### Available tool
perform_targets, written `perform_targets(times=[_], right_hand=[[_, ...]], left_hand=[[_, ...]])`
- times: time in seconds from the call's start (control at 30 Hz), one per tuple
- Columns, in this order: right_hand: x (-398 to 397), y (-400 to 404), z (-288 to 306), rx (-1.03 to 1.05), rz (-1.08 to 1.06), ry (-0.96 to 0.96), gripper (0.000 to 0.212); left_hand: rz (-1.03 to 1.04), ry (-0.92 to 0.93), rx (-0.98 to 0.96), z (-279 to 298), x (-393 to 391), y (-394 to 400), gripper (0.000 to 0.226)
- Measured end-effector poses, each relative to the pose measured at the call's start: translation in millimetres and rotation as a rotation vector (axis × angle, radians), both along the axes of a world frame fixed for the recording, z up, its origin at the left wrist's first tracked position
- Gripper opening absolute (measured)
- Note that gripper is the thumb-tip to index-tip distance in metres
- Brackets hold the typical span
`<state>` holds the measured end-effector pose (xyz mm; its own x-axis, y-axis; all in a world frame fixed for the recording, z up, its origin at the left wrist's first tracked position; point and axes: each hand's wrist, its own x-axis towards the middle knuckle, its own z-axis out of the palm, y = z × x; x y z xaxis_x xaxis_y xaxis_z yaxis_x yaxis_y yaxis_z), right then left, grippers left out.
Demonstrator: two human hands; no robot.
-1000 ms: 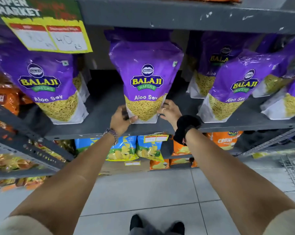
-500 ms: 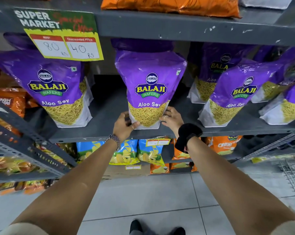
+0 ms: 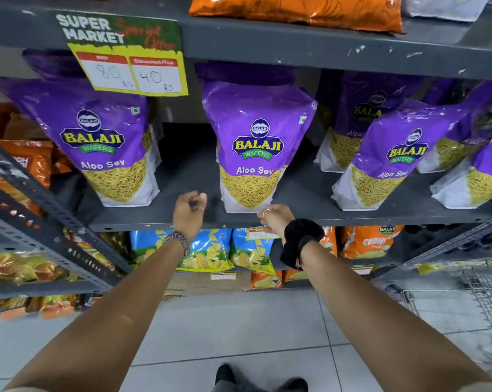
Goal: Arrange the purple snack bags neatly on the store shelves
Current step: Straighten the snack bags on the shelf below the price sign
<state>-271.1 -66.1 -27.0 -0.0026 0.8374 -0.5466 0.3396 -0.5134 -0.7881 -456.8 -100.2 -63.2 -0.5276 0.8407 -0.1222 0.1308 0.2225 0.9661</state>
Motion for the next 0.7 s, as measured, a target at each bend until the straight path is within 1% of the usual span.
perform_targets(times=[0.03,0.07,0.1,0.17,0.2,0.27,0.33,0.43,0.5,0.57,0.7], right_hand=[[-8,-5,2,-0.01,0.042,0.012,0.009],[-20,-10,5,-0.02,0.082,0.039,0.005],[-32,-13,8,-0.028,0.117,0.072,0.008],[-62,-15,12,-0.03,0.169,0.135,0.024],[-77,-14,14,-0.028,0.195,0.165,0.034],[-112,-12,20,-0.025,0.264,0.221,0.048],[-147,-9,25,-0.011,0.32,0.259,0.06],[-194,1,24,0.079,0.356,0.245,0.079],[-217,10,20,0.108,0.375,0.246,0.085],[-230,15,14,0.088,0.395,0.281,0.079],[-238,13,-3,0.167,0.367,0.2,0.059]], left_hand=[[0.045,0.024,0.012,-2,-12,-5,0.014],[0.103,0.03,0.037,-4,-25,-12,0.012],[0.189,0.029,0.046,-4,-40,-20,0.019],[0.389,0.054,0.037,-5,-73,-37,0.02],[0.474,0.095,0.023,-6,-91,-42,0.028],[0.523,0.126,0.043,3,-119,-48,0.04],[0.46,0.086,0.066,16,-139,-46,0.051],[0.343,-0.031,-0.075,30,-157,-37,0.065],[0.284,-0.083,-0.14,31,-168,-30,0.066],[0.217,-0.071,-0.094,34,-174,-32,0.06],[0.188,-0.139,-0.082,29,-178,-41,0.06]])
